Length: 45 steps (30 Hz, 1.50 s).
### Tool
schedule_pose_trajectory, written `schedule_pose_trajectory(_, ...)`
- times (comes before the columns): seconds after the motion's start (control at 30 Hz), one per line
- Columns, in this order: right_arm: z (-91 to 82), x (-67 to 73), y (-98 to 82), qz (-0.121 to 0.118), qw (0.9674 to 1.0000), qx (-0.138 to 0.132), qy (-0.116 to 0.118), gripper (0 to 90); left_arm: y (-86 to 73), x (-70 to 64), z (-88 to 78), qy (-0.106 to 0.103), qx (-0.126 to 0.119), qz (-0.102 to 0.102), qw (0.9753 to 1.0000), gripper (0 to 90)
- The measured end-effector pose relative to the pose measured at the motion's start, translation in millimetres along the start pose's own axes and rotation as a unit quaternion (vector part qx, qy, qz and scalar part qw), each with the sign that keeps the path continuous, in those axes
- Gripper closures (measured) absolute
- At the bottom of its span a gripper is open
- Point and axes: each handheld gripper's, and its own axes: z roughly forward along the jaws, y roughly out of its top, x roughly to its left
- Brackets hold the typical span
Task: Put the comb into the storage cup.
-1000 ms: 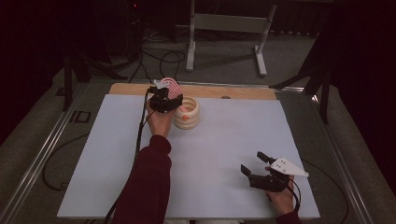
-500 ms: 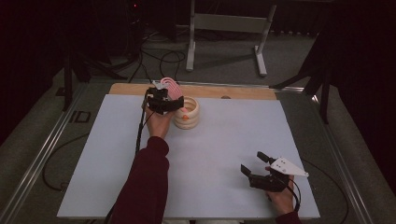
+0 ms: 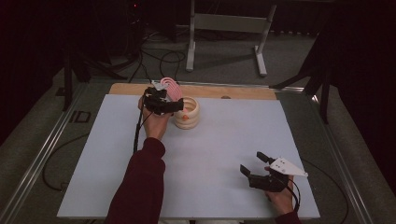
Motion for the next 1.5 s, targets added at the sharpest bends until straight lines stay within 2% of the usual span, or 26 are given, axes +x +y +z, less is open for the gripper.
schedule_pose_trajectory(0.2, 0.0, 0.0, 0.0, 0.0, 1.0, 0.0, 0.0, 12.9, 1.9, 1.3, -9.3, -0.002, -0.015, 0.005, 0.9999, 0.1)
schedule_pose_trajectory(0.33, 0.1, 0.1, 0.0, -0.001, 1.0, 0.001, -0.002, 12.9, 4.0, 5.6, -17.4, -0.025, -0.027, -0.009, 0.9993, 0.1)
schedule_pose_trajectory(0.53, 0.5, 0.6, 0.0, -0.001, 1.0, 0.001, -0.001, 12.9, 6.0, 5.1, -28.9, -0.032, -0.032, 0.022, 0.9987, 0.1)
schedule_pose_trajectory(0.6, 0.7, 0.8, 0.1, -0.001, 1.0, 0.001, -0.001, 12.9, 6.7, 3.6, -32.8, -0.032, -0.034, 0.036, 0.9982, 0.1)
schedule_pose_trajectory(0.77, 0.8, 1.1, 0.1, -0.001, 1.0, 0.001, 0.0, 12.9, 8.7, 1.9, -41.2, -0.044, -0.035, 0.058, 0.9967, 0.1)
schedule_pose_trajectory(1.03, 0.7, 0.2, -0.1, 0.0, 1.0, 0.003, -0.002, 12.9, 8.3, 6.6, -55.2, -0.052, -0.036, 0.075, 0.9952, 0.0)
schedule_pose_trajectory(1.2, 1.0, 0.1, -0.1, 0.0, 1.0, 0.003, -0.003, 12.9, 6.7, 7.9, -65.8, -0.064, -0.041, 0.083, 0.9936, 0.0)
schedule_pose_trajectory(1.37, 1.0, -0.4, -0.2, 0.001, 1.0, 0.004, -0.004, 12.9, 2.5, 10.1, -75.7, -0.066, -0.043, 0.1, 0.9918, 0.0)
schedule_pose_trajectory(1.5, 1.4, -0.5, -0.3, 0.0, 1.0, 0.004, -0.005, 12.9, -3.5, 13.9, -82.8, -0.078, -0.043, 0.104, 0.9906, 0.0)
